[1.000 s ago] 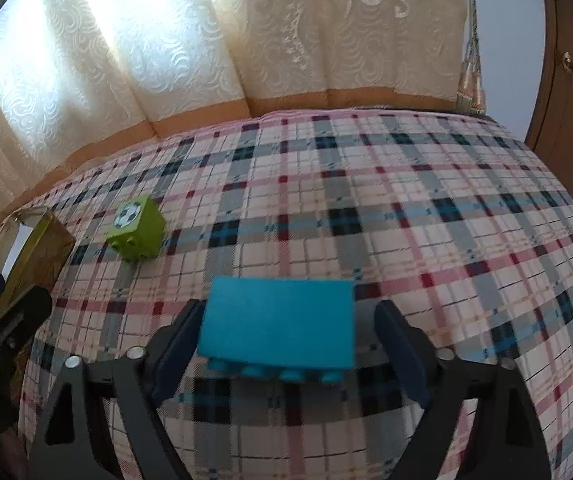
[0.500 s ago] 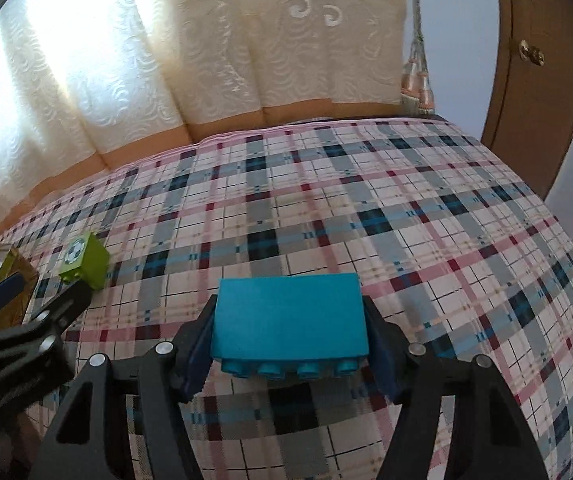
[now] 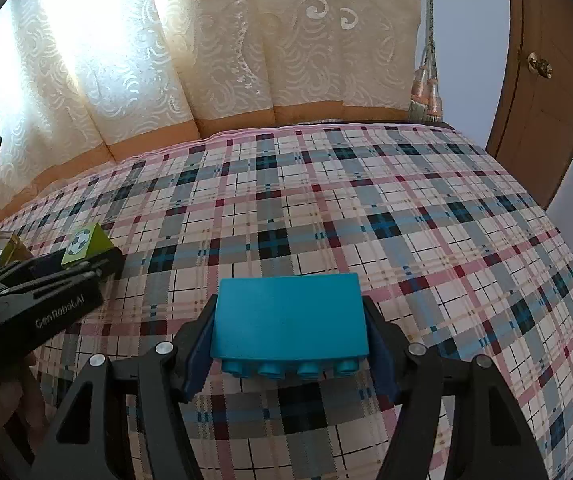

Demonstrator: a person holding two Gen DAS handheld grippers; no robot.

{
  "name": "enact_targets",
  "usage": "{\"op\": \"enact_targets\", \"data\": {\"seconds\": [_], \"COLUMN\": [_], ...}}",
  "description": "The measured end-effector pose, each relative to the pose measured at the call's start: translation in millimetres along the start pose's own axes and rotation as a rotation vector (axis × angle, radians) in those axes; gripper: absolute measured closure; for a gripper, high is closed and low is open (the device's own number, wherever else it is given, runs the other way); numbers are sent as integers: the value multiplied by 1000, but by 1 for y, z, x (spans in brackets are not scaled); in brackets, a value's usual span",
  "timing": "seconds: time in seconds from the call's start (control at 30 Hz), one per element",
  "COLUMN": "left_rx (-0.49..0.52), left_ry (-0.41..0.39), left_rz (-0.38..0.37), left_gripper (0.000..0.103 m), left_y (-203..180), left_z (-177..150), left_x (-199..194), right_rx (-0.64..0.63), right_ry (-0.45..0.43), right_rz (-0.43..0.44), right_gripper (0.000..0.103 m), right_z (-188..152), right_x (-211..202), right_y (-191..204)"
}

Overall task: Organize rigid objects
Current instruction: 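Grasp the green soccer cube with the left tool while the right tool lifts the cyan block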

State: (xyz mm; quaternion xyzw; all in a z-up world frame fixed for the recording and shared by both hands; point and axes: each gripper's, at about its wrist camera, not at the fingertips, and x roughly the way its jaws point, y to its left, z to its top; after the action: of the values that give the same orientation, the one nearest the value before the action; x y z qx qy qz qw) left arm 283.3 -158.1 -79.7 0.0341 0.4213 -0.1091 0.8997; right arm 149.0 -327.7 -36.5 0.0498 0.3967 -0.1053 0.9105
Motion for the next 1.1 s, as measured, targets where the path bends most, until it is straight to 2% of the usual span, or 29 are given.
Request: {"op": "enact_targets", "data": {"seconds": [0.03,0.4,0.8,1.1], "left_rx": [1,-9,7,-24], "left_ry": [-1,-68,-213,-236], "left_rz": [-8,-1,61,49], "left_gripper": [73,73,73,73], "left_y": [-1,10,16,28], "left_z": [0,-27,-53,-71], "left_x": [0,-31,-78,-95], "right_rx": [-1,-35,-67,-95], "right_ry": [-4,-67,-160,-198], "right_rz": [1,54,134,143], "right_gripper": [35,35,35,35], "right_z": [0,-2,-9,-16], "right_x": [-1,-15,-38,-50], "right_y": [0,10,23,37]}}
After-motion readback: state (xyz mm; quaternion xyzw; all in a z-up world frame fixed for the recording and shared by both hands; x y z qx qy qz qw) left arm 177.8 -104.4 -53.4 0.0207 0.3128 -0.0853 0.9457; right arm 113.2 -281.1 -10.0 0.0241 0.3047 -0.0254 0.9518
